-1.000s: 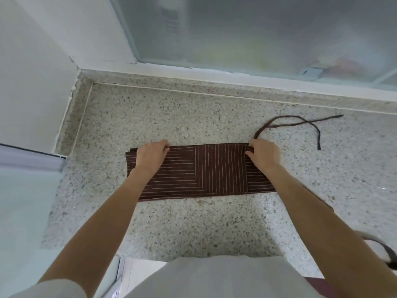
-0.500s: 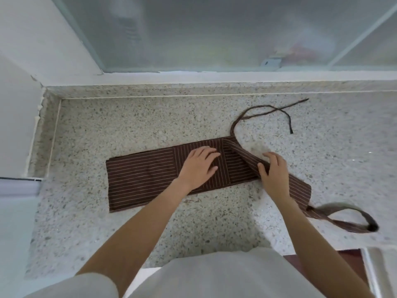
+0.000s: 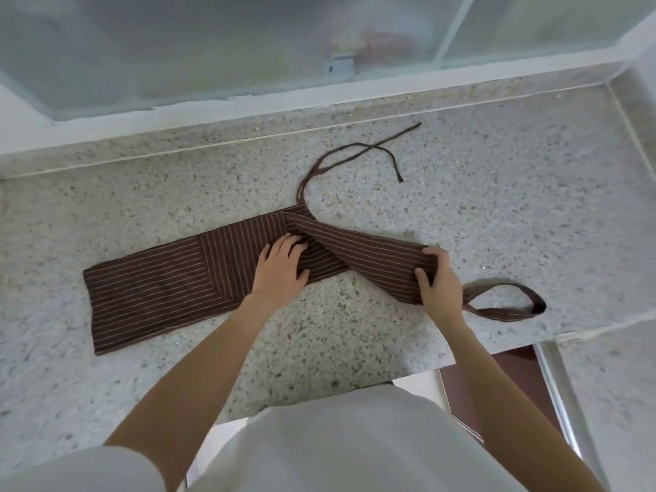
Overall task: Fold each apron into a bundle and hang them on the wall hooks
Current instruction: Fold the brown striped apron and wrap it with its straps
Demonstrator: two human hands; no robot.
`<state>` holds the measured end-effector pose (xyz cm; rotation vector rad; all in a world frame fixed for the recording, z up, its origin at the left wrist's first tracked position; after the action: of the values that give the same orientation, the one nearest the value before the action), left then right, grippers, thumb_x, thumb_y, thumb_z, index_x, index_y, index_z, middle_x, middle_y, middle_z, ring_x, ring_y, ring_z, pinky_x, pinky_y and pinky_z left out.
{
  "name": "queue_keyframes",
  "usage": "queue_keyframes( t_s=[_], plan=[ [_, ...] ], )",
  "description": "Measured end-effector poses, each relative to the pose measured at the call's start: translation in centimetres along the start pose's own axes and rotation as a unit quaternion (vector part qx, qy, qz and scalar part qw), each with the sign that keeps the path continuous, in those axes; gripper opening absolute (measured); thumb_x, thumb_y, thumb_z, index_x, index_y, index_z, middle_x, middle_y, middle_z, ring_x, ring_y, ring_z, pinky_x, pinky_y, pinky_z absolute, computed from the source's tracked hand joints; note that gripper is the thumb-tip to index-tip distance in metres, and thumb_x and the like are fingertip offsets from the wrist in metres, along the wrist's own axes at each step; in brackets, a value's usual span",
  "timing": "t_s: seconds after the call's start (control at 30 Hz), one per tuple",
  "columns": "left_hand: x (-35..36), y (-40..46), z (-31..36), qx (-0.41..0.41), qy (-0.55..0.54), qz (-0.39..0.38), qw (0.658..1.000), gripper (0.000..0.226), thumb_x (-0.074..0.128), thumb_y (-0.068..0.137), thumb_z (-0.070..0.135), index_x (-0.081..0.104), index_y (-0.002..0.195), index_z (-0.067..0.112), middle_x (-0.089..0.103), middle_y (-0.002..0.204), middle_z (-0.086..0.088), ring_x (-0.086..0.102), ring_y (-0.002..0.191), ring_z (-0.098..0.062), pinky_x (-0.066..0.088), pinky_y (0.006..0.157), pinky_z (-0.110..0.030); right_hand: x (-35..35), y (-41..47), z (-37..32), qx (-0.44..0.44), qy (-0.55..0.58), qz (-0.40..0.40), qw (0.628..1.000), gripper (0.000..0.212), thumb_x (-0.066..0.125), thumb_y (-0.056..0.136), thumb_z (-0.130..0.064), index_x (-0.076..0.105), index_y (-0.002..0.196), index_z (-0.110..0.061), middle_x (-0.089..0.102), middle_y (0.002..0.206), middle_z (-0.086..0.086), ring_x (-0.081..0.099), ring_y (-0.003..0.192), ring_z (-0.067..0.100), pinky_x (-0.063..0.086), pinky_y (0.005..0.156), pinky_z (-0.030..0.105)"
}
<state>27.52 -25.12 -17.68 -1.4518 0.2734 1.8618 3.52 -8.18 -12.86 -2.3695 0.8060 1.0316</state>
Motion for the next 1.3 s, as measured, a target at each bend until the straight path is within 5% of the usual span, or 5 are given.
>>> queue_keyframes(
  t_s=[0.2, 0.43, 0.83, 1.07, 1.3],
  plan=[
    [-0.6, -0.2, 1.1, -0.09, -0.039, 0.015, 0.995, 0.057, 0.061, 0.077, 0.028, 0.043, 0.132, 0.025, 0.038, 0.138, 0.0, 0.028, 0.133, -0.02, 0.024, 0.111, -0.046, -2.7, 5.4, -0.9, -0.119, -0.038, 0.031, 0.992, 0.019, 0.052, 0.092, -0.004, 0.069, 0.097, -0.012, 0.053, 0.092, 0.003, 0.049, 0.07, 0.014, 0.034, 0.062, 0.017],
    [0.0, -0.5, 2.0, -0.128, -0.002, 0.006, 0.992, 0.061, 0.059, 0.076, 0.063, 0.048, 0.123, 0.025, 0.045, 0.128, 0.0, 0.035, 0.127, -0.021, 0.033, 0.105, -0.048, -0.5, 11.9, 0.5, -0.154, -0.202, -0.096, 0.962, 0.034, 0.045, 0.098, -0.018, 0.055, 0.131, -0.018, 0.054, 0.129, 0.009, 0.059, 0.104, 0.03, 0.048, 0.08, 0.036],
    [3.3, 1.3, 3.1, -0.168, 0.051, -0.126, 0.976, 0.106, 0.038, 0.069, 0.085, -0.019, 0.144, 0.037, -0.027, 0.153, 0.009, -0.024, 0.141, -0.022, 0.006, 0.106, -0.069, 0.3, 13.3, 3.3, -0.13, -0.248, -0.163, 0.946, 0.084, 0.06, 0.083, -0.053, 0.021, 0.147, -0.013, 0.025, 0.14, 0.015, 0.043, 0.115, 0.032, 0.043, 0.093, 0.042],
    [-1.2, -1.0, 1.3, -0.128, -0.159, 0.077, 0.976, 0.058, 0.053, 0.092, 0.038, 0.03, 0.144, 0.025, 0.02, 0.154, 0.004, 0.014, 0.142, -0.021, 0.024, 0.113, -0.051, 1.5, 7.4, -4.3, -0.264, -0.196, -0.052, 0.943, 0.045, 0.048, 0.092, -0.038, 0.052, 0.128, -0.012, 0.047, 0.134, 0.013, 0.035, 0.124, 0.031, 0.037, 0.099, 0.05],
    [-2.2, -8.3, -8.3, -0.23, -0.195, 0.14, 0.943, 0.041, 0.057, 0.091, 0.018, 0.05, 0.132, 0.014, 0.037, 0.144, -0.008, 0.03, 0.133, -0.029, 0.031, 0.104, -0.037, 13.5, -3.2, -15.9, -0.401, -0.111, -0.189, 0.89, 0.029, 0.049, 0.091, -0.023, 0.062, 0.116, -0.016, 0.06, 0.118, 0.003, 0.043, 0.123, 0.026, 0.039, 0.099, 0.045]
  ],
)
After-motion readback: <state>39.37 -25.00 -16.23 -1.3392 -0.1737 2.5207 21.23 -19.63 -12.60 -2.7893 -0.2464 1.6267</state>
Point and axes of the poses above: each hand's wrist, its own y-axis towards the middle knuckle, its own x-axis out of the palm, z = x × y, the point moved 10 cm from there along y, towards the middle knuckle
